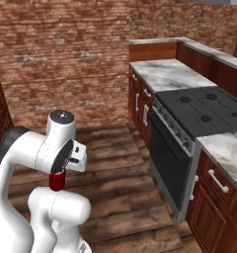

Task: Four empty soda cans are scattered around the kitchen. Gather all the cans and cluster them next to the stove for recycling.

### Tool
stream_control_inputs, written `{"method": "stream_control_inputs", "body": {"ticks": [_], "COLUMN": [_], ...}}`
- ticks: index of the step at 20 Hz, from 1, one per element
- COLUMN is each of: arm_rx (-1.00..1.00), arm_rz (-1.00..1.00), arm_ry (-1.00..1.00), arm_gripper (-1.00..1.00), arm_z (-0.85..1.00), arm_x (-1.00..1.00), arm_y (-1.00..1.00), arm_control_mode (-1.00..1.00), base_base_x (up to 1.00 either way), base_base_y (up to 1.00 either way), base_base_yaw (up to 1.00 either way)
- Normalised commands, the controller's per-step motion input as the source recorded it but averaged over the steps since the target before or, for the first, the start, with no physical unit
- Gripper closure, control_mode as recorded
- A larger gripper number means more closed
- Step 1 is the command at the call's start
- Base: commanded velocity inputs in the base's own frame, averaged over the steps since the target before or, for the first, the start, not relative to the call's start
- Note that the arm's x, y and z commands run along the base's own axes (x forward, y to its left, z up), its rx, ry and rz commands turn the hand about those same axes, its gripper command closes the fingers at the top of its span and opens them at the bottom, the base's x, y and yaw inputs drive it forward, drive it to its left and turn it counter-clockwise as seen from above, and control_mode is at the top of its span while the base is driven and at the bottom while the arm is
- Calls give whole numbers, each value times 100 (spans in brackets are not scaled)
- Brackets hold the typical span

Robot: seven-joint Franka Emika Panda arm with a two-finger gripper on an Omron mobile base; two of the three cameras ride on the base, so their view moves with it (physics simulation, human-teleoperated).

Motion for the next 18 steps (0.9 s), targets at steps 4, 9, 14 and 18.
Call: {"method": "stream_control_inputs", "body": {"ticks": [4, 9, 14, 18], "arm_rx": [0, 0, 0, 0], "arm_rz": [0, 0, 0, 0], "arm_ry": [0, 0, 0, 0], "arm_gripper": [100, 100, 100, 100], "arm_z": [0, 0, 0, 0], "arm_x": [0, 0, 0, 0], "arm_y": [0, 0, 0, 0], "arm_control_mode": [100, 100, 100, 100], "base_base_x": [16, 27, 42, 72], "base_base_y": [0, 1, 8, 24], "base_base_yaw": [-42, -39, -35, -24]}}
